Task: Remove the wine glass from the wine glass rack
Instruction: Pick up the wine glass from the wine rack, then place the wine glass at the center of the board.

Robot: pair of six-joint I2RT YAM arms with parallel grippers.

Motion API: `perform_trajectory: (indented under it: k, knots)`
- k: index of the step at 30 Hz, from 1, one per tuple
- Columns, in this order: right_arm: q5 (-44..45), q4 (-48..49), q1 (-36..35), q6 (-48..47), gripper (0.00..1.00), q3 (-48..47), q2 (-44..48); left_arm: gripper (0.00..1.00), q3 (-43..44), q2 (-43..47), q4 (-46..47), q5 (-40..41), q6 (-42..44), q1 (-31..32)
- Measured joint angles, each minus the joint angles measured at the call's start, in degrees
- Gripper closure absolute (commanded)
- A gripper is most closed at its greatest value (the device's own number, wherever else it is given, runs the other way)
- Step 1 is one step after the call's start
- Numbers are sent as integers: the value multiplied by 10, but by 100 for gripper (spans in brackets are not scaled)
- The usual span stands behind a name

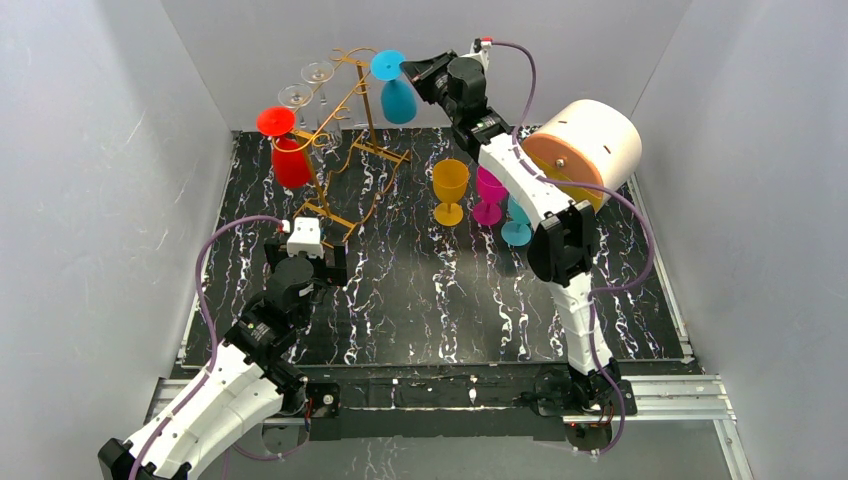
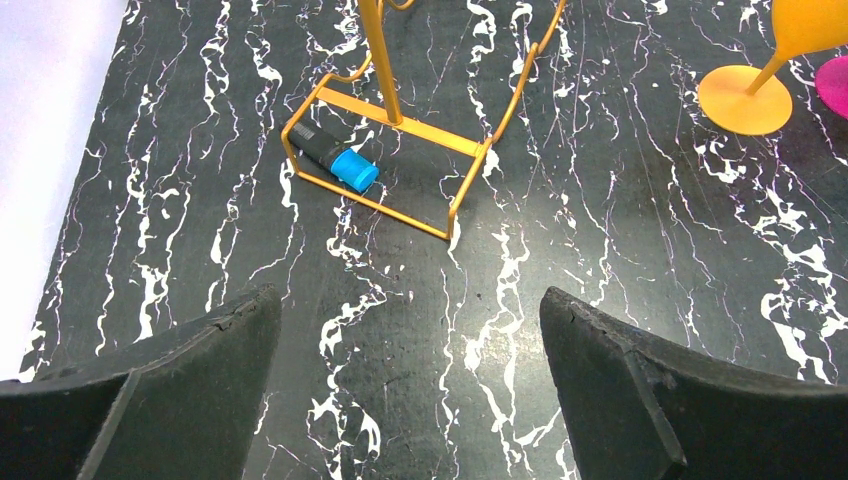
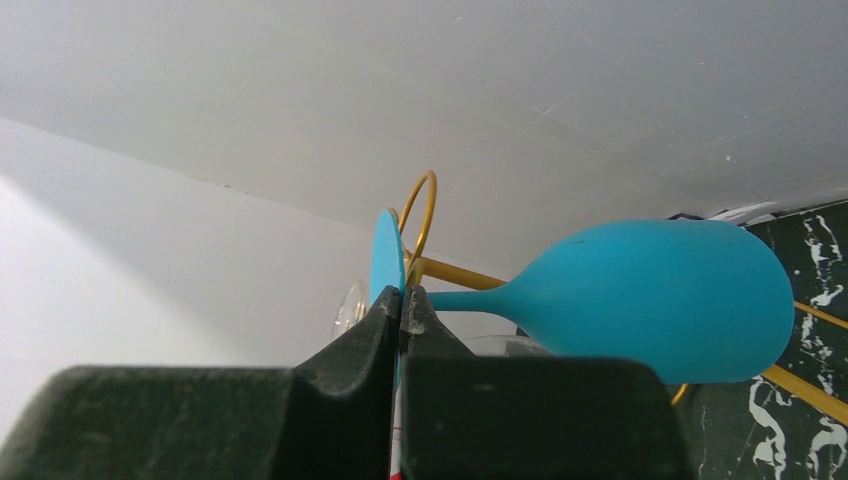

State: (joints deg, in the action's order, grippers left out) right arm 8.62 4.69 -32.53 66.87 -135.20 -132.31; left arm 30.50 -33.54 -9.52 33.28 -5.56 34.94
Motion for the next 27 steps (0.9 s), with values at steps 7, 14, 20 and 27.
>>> perform_trajectory:
  k: [7, 14, 20, 27]
  knots:
    - [-3, -15, 4, -6, 99, 12, 34, 2, 0, -4, 0, 5, -1, 0]
    - [-22, -9, 7, -11, 99, 42, 74, 2, 3, -21, 0, 5, -4, 0]
    - [-79, 21, 7, -62, 99, 139, 136, 2, 6, -40, 4, -1, -5, 0]
    - [-220, 7, 7, -145, 99, 155, 187, 2, 13, -62, 1, -23, -10, 0]
